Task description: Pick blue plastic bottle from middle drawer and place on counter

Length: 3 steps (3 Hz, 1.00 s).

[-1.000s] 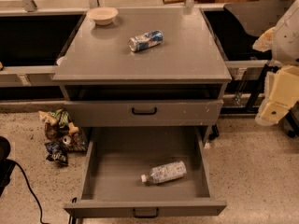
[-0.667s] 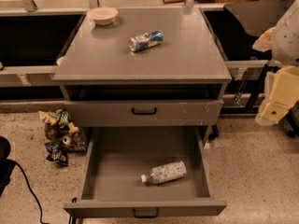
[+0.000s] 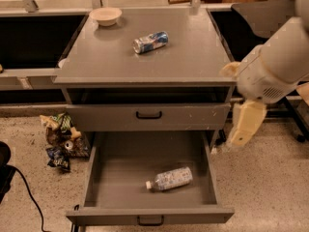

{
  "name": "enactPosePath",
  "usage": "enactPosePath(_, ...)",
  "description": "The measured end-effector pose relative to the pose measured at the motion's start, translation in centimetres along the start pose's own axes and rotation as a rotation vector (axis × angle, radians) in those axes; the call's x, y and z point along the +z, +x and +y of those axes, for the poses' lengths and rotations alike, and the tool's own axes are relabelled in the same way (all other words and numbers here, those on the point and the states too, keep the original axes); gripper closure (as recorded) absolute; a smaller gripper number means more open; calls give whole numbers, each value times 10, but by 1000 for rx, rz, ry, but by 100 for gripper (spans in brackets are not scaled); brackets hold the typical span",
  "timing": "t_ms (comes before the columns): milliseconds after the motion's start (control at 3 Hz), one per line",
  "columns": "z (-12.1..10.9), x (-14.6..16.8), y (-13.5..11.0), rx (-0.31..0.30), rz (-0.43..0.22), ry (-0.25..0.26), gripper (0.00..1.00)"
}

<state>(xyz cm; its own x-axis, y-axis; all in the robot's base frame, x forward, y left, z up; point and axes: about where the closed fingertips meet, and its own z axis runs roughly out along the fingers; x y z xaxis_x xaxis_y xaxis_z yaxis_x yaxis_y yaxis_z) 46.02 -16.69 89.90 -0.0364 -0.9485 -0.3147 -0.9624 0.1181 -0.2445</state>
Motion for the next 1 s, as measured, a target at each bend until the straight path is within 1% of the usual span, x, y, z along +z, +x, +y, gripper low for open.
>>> enactPosePath(333,11,65,-20,-58,-96,-67,0)
enactPosePath(667,11,71,-18,-57,-97,-75,0)
enactPosePath(1000,13,120,-5,-115,-67,-92,0)
